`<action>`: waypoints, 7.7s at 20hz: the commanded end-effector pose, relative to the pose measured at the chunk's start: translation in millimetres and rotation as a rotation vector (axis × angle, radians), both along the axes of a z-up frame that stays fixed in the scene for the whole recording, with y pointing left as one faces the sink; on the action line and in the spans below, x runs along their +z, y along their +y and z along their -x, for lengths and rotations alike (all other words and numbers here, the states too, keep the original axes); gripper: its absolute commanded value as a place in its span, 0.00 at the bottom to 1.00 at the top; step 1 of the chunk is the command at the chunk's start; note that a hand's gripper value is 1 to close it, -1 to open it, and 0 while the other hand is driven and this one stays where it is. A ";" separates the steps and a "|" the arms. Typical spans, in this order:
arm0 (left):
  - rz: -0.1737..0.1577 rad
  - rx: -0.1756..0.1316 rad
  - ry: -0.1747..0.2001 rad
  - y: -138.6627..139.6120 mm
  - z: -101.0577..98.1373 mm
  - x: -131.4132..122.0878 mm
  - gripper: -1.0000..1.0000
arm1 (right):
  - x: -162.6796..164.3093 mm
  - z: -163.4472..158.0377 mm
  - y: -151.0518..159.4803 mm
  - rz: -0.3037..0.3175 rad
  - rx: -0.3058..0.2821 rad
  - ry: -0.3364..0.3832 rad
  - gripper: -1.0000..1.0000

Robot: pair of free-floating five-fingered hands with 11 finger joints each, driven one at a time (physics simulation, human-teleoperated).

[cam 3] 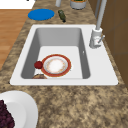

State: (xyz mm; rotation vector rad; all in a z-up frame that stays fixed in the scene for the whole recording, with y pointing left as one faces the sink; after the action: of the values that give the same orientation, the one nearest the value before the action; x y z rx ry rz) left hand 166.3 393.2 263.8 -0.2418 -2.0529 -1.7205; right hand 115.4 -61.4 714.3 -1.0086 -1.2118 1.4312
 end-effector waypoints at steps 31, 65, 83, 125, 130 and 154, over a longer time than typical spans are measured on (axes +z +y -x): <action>0.000 0.000 0.000 0.0 0.0 0.0 0.50 | -71.3 -268.5 -36.7 -0.016 0.002 -0.076 1.00; 0.000 0.000 0.000 0.0 0.0 0.0 0.50 | -122.1 -372.9 -68.8 -0.028 -0.021 0.016 0.00; 0.000 0.000 0.000 0.0 0.0 0.0 0.50 | -21.4 -317.7 -92.4 -0.077 -0.042 0.002 0.00; 0.000 0.000 0.000 0.0 0.0 0.0 0.50 | -220.9 -18.3 -97.5 -0.078 0.033 -0.118 0.00; 0.000 0.000 0.000 0.0 0.0 0.0 0.50 | -262.9 -16.6 -92.0 -0.096 0.087 -0.112 0.00; 0.000 0.000 0.000 0.0 0.0 0.0 0.50 | -340.6 -206.1 -78.7 -0.132 0.086 0.058 0.00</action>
State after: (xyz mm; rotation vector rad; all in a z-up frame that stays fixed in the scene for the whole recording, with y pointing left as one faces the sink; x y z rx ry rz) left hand 166.3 393.2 263.8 -0.2418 -2.0529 -1.7205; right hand 302.5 -140.1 385.0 -0.9110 -1.3231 1.4287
